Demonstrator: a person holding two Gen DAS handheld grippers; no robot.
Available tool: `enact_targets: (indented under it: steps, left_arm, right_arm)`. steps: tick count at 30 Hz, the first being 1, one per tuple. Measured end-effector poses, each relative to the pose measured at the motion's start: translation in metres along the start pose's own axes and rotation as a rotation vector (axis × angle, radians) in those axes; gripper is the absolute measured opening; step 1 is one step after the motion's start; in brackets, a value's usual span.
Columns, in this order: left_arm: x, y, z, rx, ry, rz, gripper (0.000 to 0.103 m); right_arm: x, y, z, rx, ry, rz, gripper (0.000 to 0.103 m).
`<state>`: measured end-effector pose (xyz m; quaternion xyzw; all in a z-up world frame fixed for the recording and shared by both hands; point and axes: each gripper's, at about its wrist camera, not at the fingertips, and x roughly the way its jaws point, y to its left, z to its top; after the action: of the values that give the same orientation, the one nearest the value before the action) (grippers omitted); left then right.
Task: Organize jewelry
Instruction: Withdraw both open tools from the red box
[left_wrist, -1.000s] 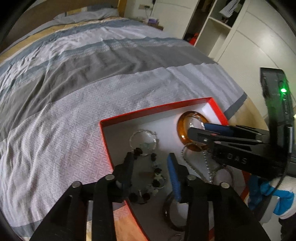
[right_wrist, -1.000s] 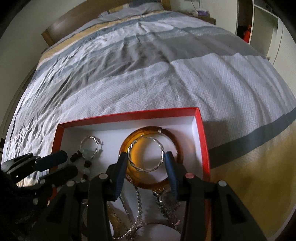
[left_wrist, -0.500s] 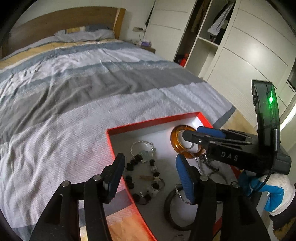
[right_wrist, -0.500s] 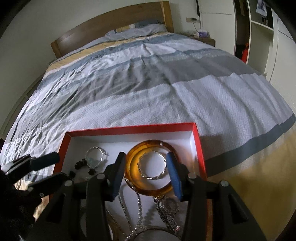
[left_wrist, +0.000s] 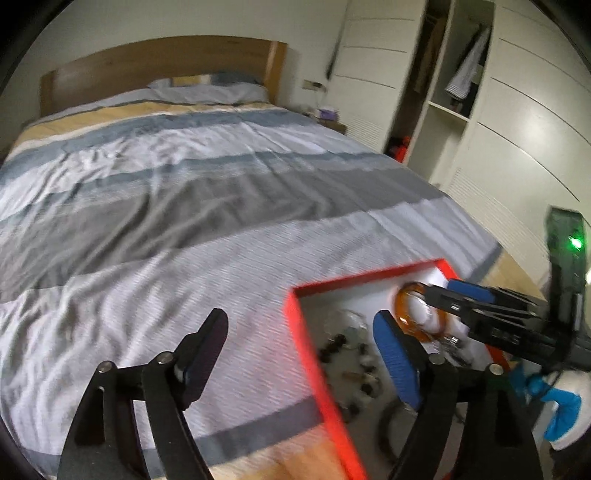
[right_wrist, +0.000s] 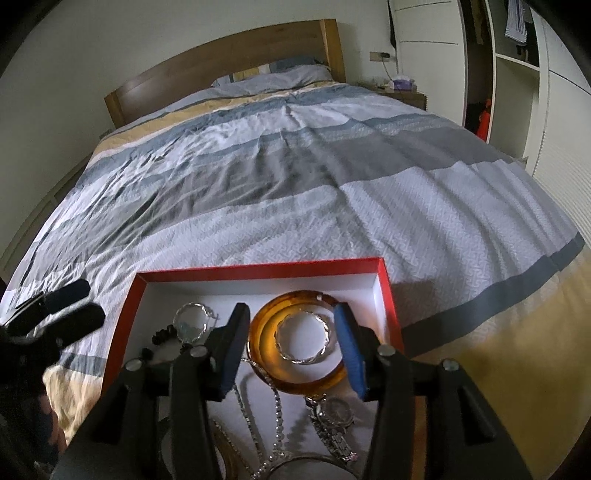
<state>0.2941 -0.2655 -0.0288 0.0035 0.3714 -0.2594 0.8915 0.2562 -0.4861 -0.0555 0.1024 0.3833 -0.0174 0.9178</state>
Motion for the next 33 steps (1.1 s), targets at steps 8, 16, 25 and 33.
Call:
enact_targets:
  steps: [8,16,25,33]
  left_arm:
    - [-0.001,0.024,0.000,-0.036,-0.030,0.097,0.086]
    - [-0.043,0.023,0.003,-0.044,-0.065,0.177,0.092]
    - [-0.140,0.016,-0.018,-0.047,-0.066,0.314,0.101]
    - [-0.208,0.013,-0.072,-0.052,-0.057,0.411,0.102]
  right_arm:
    - [-0.005,0.000,-0.003,0.007,-0.033,-0.023,0.051]
    - [-0.036,0.006,-0.006,0.058,-0.071,-0.013,0.053]
    - [-0.105,0.053,-0.029,0.057,-0.053,0.026,0.061]
    - [-0.159,0.081,-0.078,0.016,-0.017,0.022,0.068]
